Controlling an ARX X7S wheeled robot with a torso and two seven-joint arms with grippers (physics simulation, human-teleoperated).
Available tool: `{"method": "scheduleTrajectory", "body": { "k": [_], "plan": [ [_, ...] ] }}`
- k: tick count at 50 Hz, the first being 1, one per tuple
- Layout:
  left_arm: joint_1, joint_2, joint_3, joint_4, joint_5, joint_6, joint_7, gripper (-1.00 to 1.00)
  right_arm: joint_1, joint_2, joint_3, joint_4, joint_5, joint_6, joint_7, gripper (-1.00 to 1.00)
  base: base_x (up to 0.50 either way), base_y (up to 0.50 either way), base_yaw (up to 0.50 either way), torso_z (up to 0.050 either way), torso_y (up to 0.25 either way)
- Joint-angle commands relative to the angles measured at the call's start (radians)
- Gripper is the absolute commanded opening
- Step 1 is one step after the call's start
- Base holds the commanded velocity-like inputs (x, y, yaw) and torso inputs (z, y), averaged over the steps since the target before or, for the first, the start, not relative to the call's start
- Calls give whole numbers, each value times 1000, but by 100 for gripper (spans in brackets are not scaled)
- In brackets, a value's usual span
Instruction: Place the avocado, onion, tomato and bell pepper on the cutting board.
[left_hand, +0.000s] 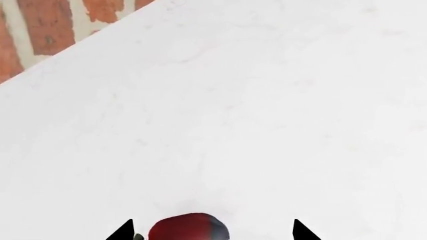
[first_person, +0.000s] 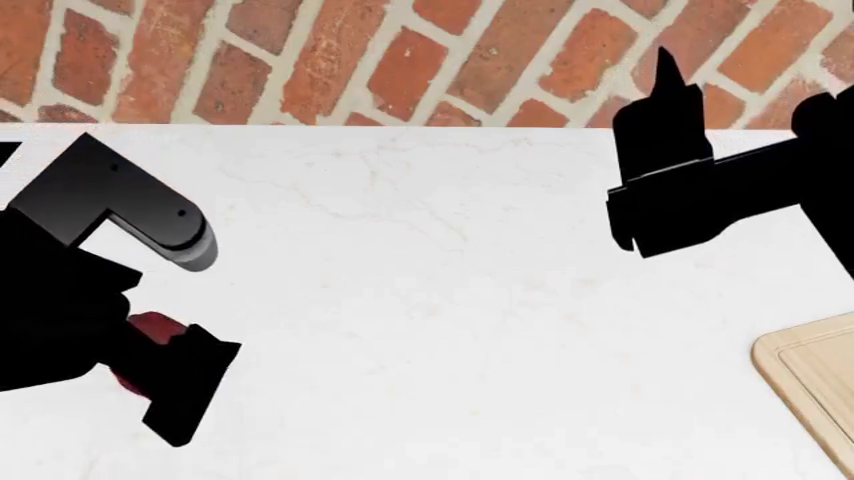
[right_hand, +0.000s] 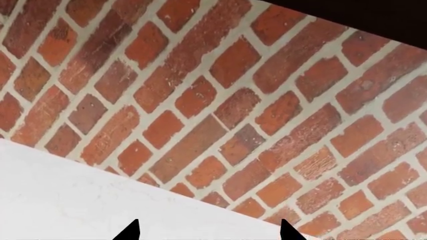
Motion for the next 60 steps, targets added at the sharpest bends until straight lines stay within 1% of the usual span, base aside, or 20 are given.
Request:
{"method": "scheduleTrajectory", "body": {
  "k": [1, 11, 22, 37, 49, 50, 60],
  "plan": [
    [38, 29, 3, -47, 118, 35, 78, 100, -13, -17, 20, -18, -23, 2, -13, 100, 0, 0, 0, 0, 0],
    [73, 42, 13, -82, 161, 73, 103, 100, -4, -12, 20, -17, -15, 8, -11, 100, 0, 0, 0, 0, 0],
    [111, 46, 20, -84, 165, 94, 109, 100, -14, -11, 19, -18, -26, 3, -18, 100, 0, 0, 0, 0, 0],
    [153, 21, 30, -73, 171, 110, 90, 100, -18, -4, 23, -25, -17, -2, -12, 100, 0, 0, 0, 0, 0],
    [174, 19, 35, -71, 174, 121, 89, 100, -17, 1, 23, -26, -13, -1, -9, 100, 0, 0, 0, 0, 0],
    [174, 18, 34, -72, 172, 121, 87, -100, -16, 1, 23, -26, -13, -1, -10, 100, 0, 0, 0, 0, 0],
    [126, -6, 12, -21, 135, 95, 49, -100, -11, 5, 28, -24, -3, -4, -4, 100, 0, 0, 0, 0, 0]
  ]
}}
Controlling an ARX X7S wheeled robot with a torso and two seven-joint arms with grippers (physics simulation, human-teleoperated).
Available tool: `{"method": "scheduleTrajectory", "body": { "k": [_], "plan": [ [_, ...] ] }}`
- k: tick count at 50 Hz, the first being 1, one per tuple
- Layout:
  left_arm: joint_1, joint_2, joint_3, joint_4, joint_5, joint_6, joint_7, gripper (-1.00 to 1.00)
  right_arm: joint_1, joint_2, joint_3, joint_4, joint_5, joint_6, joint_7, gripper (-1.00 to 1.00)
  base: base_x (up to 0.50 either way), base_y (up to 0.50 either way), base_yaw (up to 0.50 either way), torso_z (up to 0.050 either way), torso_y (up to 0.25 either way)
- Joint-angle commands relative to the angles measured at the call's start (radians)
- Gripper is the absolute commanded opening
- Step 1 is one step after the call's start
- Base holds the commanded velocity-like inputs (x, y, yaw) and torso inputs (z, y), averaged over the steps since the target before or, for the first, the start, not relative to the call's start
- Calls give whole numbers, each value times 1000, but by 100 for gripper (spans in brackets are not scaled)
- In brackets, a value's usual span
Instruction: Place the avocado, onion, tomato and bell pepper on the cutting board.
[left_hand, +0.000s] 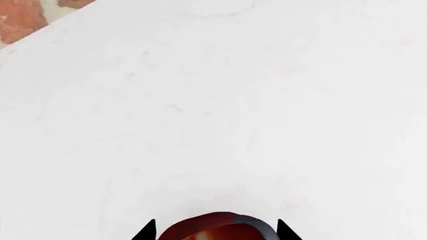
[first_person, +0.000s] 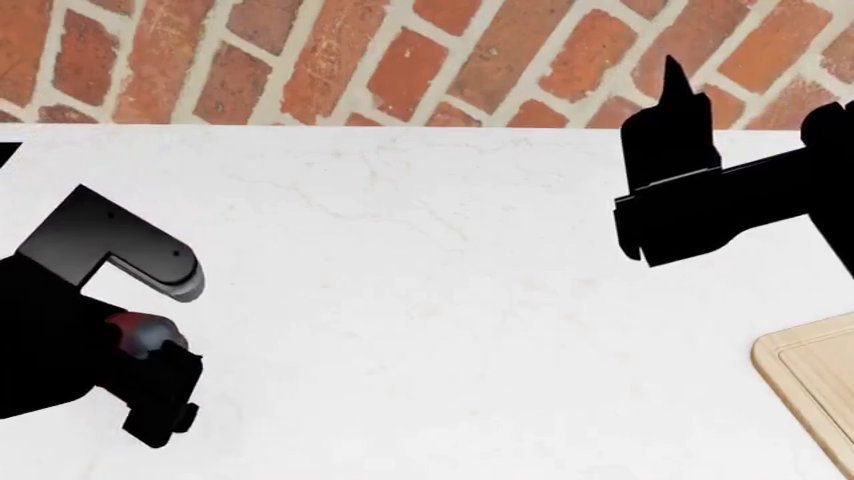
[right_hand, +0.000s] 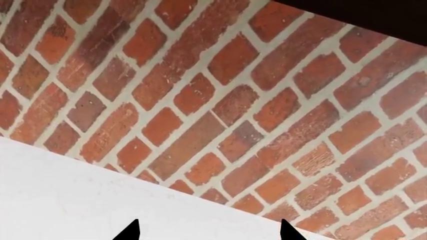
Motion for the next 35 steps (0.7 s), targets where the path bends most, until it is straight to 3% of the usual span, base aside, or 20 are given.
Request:
{"method": "scheduleTrajectory", "body": {
  "k": [1, 18, 29, 35],
  "plan": [
    [-14, -2, -33, 64, -62, 5, -7, -100, -13, -8, 30, -17, -25, -9, -10, 100, 0, 0, 0, 0, 0],
    [-84, -145, -167, 293, -152, 80, -126, -100, -135, 123, 149, -169, 56, -194, 79, 100, 0, 0, 0, 0, 0],
    [-179, -270, -294, 518, -291, 144, -272, -100, -226, 220, 216, -294, 111, -318, 136, 100, 0, 0, 0, 0, 0],
    [-200, -312, -321, 627, -279, 168, -395, -100, -258, 238, 224, -311, 101, -343, 142, 100, 0, 0, 0, 0, 0]
  ]
}}
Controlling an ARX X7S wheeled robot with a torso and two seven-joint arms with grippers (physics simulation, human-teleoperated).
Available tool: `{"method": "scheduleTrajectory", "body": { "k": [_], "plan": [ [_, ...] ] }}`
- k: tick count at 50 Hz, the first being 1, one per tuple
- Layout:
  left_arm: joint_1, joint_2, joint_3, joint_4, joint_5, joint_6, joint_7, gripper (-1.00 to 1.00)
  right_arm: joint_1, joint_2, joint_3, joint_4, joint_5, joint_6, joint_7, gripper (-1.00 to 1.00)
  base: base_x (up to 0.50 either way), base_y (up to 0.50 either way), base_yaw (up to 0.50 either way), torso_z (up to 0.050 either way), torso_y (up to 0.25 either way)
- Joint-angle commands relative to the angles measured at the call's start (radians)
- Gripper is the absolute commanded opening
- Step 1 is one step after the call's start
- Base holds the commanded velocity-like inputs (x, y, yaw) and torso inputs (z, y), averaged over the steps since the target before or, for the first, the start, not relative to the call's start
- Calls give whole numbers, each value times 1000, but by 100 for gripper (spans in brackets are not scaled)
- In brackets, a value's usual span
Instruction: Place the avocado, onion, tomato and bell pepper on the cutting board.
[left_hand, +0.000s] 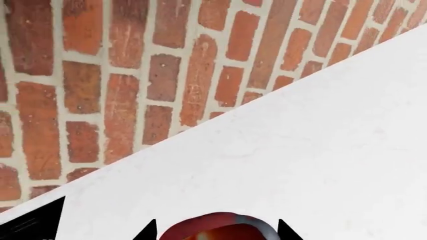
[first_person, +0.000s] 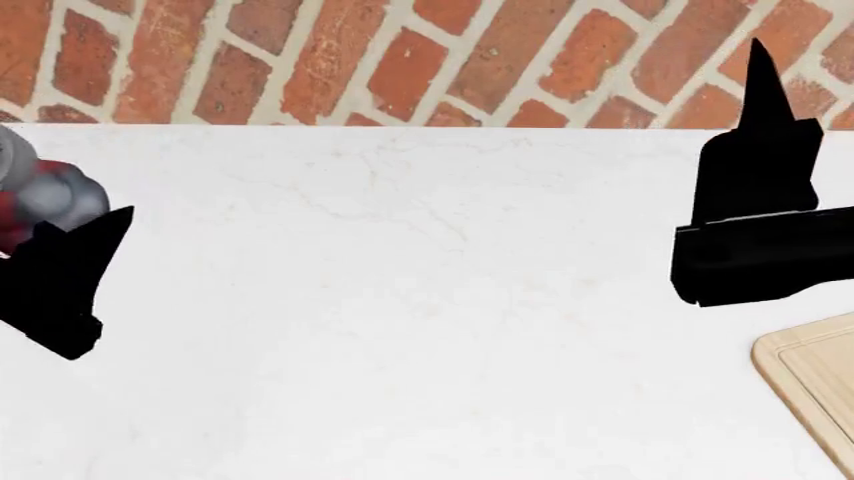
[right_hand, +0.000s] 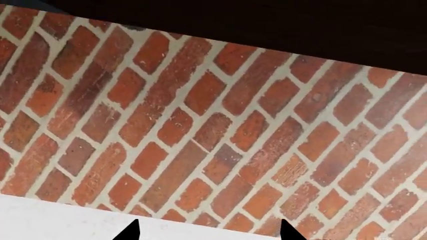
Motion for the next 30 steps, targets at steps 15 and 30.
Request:
{"method": "scheduleTrajectory", "body": {
  "k": [15, 30],
  "plan": [
    [-88, -152, -148, 327, -139, 113, -287, -100, -185, 69, 82, -116, -33, -175, 6, 100, 0, -147, 0, 0, 0],
    [-90, -205, -169, 322, -148, 111, -263, -100, -154, 40, 77, -113, -25, -144, 15, 100, 0, -424, 0, 0, 0]
  ]
}}
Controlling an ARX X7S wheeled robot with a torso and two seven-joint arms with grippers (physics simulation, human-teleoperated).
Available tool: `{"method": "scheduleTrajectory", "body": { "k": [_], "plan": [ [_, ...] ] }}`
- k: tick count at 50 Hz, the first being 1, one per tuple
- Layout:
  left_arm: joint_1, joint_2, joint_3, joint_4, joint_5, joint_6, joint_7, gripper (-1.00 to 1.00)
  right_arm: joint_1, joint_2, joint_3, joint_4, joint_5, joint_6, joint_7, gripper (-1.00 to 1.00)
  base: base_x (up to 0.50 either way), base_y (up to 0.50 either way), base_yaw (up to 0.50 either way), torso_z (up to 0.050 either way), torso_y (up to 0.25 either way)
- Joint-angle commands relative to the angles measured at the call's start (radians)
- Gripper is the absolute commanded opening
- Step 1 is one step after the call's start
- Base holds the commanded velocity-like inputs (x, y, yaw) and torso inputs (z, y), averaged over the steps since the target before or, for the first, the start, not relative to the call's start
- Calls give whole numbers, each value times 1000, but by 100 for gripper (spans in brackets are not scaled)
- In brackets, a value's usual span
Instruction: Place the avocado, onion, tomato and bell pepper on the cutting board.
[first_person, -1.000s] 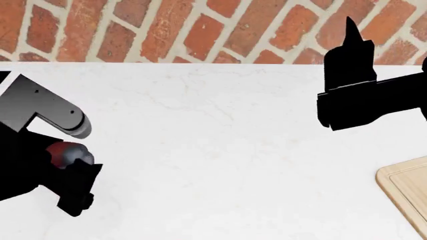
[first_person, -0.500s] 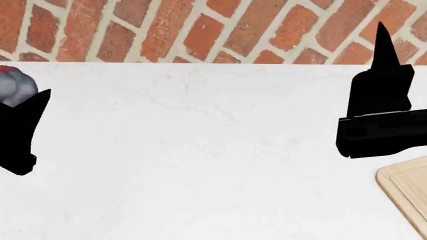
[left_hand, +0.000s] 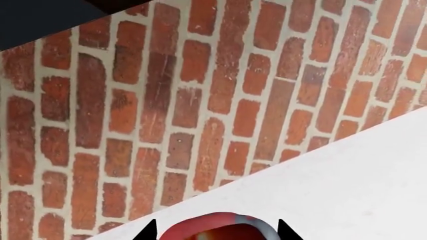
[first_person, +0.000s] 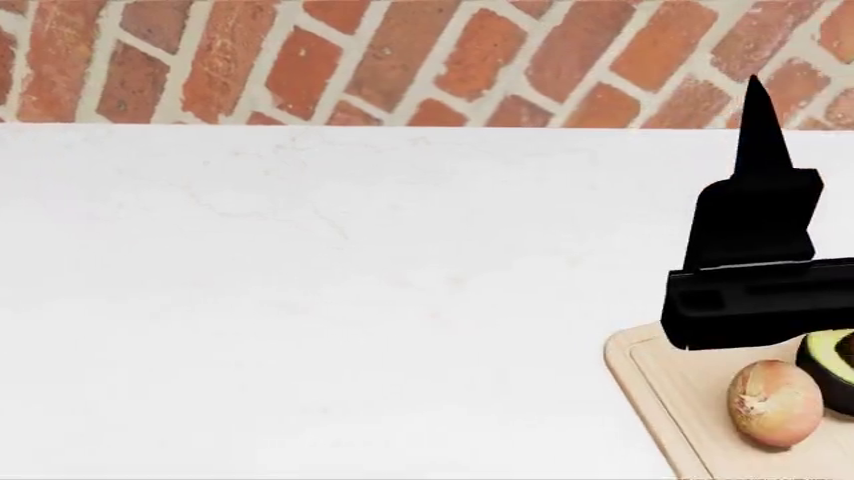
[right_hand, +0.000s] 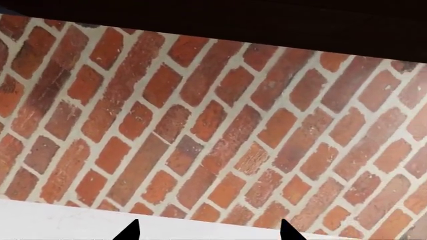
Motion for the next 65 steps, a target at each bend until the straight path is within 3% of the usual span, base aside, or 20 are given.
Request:
{"method": "scheduleTrajectory", "body": {
  "k": [1, 18, 44, 60, 65],
  "plan": [
    [-3, -18, -38, 28, -3, 25, -2, -100, 2, -36, 20, -18, -25, 12, -9, 100, 0, -410, 0, 0, 0],
    [3, -12, -40, 20, 8, 24, 7, -100, 70, -67, 6, -2, 9, 72, 8, 100, -27, -396, 0, 0, 0],
    [42, -20, -39, 49, 25, 35, 17, -100, 31, -68, 13, -22, 5, 49, 17, 100, -113, -375, 0, 0, 0],
    [67, 62, -7, -33, 20, -2, 163, -100, 13, -68, 19, -18, -8, 42, 9, 100, -19, -332, 0, 0, 0],
    [-9, 136, 42, -105, 16, -129, 193, -100, 17, -68, 21, -12, -9, 46, 6, 100, 0, 0, 0, 0, 0]
  ]
}}
